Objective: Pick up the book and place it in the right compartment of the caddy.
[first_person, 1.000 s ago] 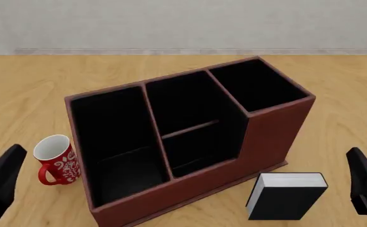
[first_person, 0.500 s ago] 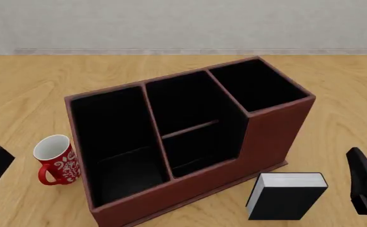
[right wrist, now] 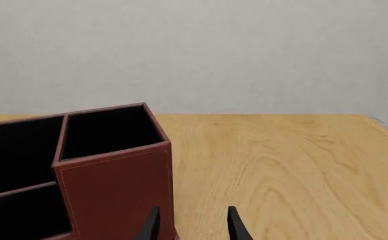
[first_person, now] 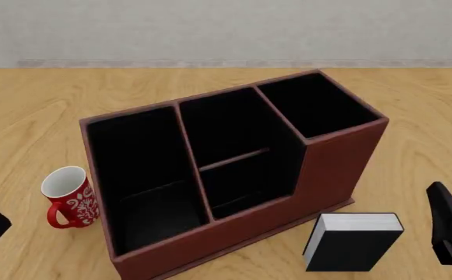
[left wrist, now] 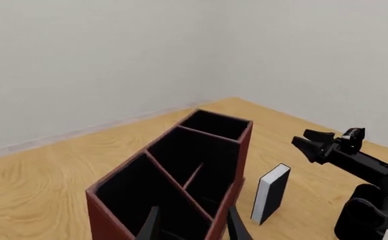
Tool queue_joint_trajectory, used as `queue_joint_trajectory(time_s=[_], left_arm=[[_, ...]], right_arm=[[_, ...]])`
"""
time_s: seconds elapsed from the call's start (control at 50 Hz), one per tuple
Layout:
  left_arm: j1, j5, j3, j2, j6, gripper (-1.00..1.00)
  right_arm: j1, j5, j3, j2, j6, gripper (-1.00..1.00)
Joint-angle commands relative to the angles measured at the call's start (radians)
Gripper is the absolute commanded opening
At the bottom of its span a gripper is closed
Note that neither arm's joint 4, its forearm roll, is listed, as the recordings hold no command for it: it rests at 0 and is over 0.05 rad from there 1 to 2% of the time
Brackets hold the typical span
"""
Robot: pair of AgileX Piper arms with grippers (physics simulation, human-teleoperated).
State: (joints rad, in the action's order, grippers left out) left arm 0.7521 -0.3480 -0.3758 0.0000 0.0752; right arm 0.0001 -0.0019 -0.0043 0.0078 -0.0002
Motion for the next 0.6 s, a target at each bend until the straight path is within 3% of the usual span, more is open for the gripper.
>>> queue_joint_trajectory(time_s=[0.02,0.12,0.6], left_arm=[[0.097,-0.008,0.003,0.001,-0.007,1.00],[0.143,0.012,0.009,0.025,-0.010,1.00],[0.334,0.309,0.035,0.330,-0.058,1.00]], right_arm=[[0.000,0.000,0.000,0.000,0.000,1.00],[0.000,0.000,0.000,0.000,0.000,1.00],[0.000,0.000,0.000,0.000,0.000,1.00]])
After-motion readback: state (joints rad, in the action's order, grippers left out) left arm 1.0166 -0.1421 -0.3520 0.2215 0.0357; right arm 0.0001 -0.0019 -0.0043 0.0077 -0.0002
